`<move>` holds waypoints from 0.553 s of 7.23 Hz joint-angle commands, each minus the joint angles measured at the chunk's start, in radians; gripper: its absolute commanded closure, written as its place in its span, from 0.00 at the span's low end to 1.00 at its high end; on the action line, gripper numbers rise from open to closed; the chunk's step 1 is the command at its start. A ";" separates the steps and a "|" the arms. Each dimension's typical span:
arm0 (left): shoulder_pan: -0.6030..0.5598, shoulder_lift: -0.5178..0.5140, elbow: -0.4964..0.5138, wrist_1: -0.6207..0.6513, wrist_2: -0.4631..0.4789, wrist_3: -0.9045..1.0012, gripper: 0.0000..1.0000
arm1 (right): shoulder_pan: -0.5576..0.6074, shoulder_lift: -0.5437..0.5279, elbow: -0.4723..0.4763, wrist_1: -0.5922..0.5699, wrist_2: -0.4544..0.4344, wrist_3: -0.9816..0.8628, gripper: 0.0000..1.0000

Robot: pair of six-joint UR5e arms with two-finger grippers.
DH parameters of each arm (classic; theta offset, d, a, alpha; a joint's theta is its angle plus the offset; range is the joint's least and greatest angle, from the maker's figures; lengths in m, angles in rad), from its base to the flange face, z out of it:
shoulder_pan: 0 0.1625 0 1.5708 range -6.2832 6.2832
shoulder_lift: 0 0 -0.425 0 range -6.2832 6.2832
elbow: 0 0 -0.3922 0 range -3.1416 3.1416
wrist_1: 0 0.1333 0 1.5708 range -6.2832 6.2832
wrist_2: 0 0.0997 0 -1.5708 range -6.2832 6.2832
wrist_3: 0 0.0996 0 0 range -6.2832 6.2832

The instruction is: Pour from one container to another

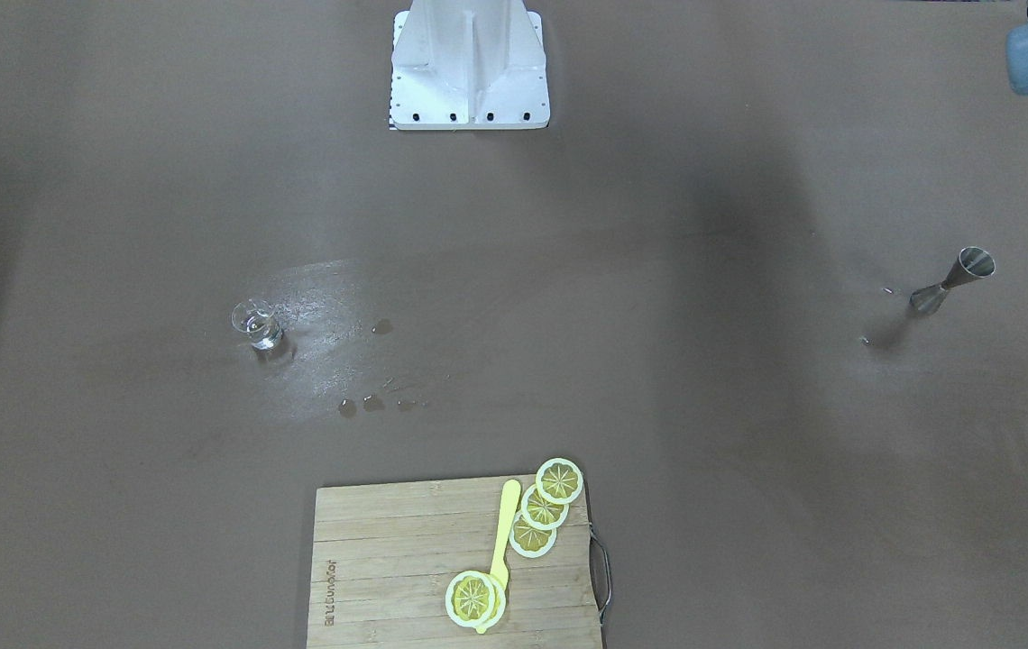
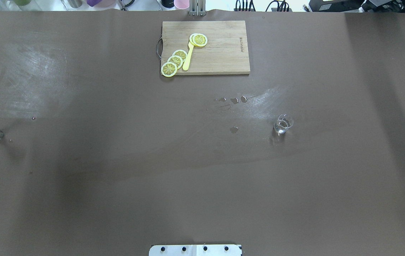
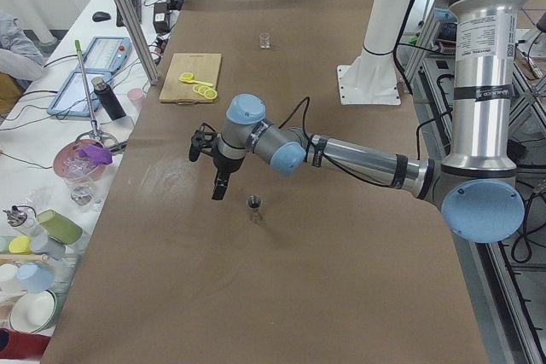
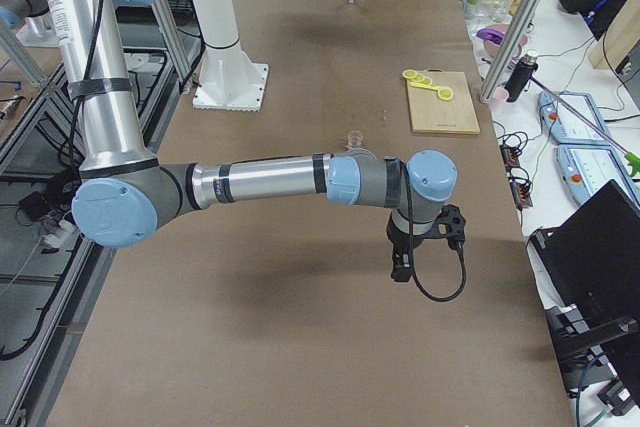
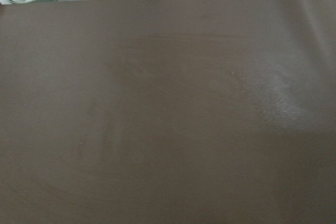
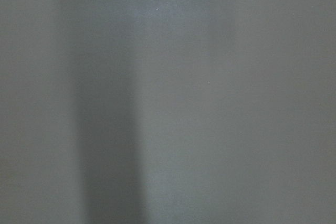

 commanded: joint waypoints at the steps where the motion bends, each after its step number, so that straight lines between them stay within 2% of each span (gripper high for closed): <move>1: -0.150 0.000 0.116 0.139 -0.115 0.034 0.02 | -0.003 -0.004 0.001 0.000 0.038 0.004 0.00; 2: -0.178 0.008 0.135 0.175 -0.146 0.048 0.02 | -0.003 -0.006 0.002 0.001 0.042 0.002 0.00; 4: -0.233 0.026 0.135 0.251 -0.175 0.325 0.02 | -0.008 -0.007 0.001 0.003 0.038 -0.009 0.00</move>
